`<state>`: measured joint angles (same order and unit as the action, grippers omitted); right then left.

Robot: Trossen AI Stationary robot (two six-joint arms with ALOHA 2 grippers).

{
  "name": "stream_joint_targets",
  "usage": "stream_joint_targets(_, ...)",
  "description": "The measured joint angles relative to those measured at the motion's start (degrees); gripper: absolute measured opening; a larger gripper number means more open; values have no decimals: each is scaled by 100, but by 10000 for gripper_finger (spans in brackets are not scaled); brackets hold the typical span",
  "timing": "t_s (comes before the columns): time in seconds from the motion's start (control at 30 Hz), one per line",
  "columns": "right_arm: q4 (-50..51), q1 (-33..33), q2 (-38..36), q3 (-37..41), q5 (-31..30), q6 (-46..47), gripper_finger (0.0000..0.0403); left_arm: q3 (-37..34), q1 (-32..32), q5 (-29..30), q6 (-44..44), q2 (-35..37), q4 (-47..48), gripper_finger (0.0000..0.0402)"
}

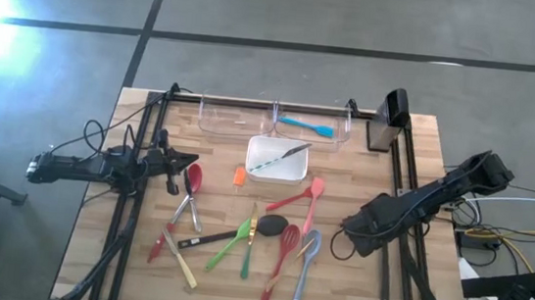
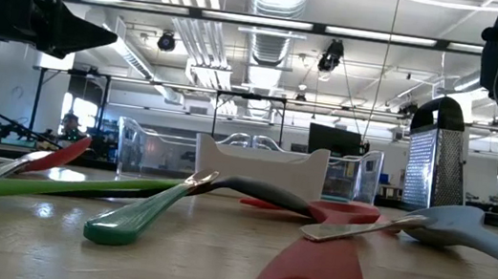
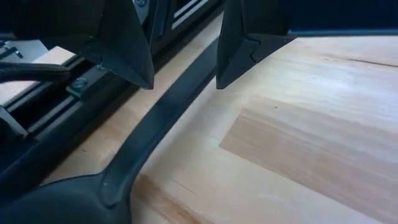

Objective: Pick & Place Kitchen Items
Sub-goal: Put the black serving spoon into the left transparent bin

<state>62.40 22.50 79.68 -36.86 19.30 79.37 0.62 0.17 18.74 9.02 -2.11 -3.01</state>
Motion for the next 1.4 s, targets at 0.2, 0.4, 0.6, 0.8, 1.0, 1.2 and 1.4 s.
stream_joint_targets(0.2,-357,0,144,198,79,59,169,0,1,0,0,0,1,17)
stream_joint_targets(0.4,-795,-9,295,484,265,55,159,0,-1,0,0,0,0,18)
stream_joint_targets(0.6,-925,-11,331,558,314,-6,127,0,1,0,-2,-4,0,16)
stream_joint_targets(0.8,-805,2,110,460,91,82,31,0,1,0,0,-3,0,18)
stream_joint_targets(1.0,-279,-2,-535,210,-502,90,13,0,1,1,0,-2,1,16)
stream_joint_targets(1.2,-20,0,-1532,-277,-1613,188,13,0,1,2,0,-2,0,18)
stream_joint_targets(1.4,-182,0,-2185,-1131,-3505,-407,12,0,0,1,-1,-2,1,17)
